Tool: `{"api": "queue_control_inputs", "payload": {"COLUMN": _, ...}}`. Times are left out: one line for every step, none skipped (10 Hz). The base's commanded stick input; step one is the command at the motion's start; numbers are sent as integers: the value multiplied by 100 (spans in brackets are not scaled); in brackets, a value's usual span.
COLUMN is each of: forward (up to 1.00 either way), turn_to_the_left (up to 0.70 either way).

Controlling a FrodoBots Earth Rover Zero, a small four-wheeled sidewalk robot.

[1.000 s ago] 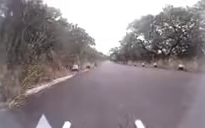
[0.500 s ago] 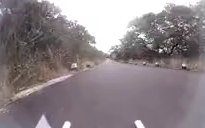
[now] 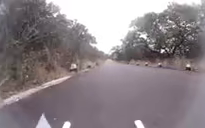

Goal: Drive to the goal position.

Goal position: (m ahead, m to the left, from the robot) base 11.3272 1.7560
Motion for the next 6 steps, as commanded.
{"api": "queue_control_inputs", "payload": {"forward": 70, "turn_to_the_left": 0}}
{"api": "queue_control_inputs", "payload": {"forward": 70, "turn_to_the_left": 0}}
{"api": "queue_control_inputs", "payload": {"forward": 70, "turn_to_the_left": -35}}
{"api": "queue_control_inputs", "payload": {"forward": 70, "turn_to_the_left": -35}}
{"api": "queue_control_inputs", "payload": {"forward": 70, "turn_to_the_left": -35}}
{"api": "queue_control_inputs", "payload": {"forward": 70, "turn_to_the_left": -35}}
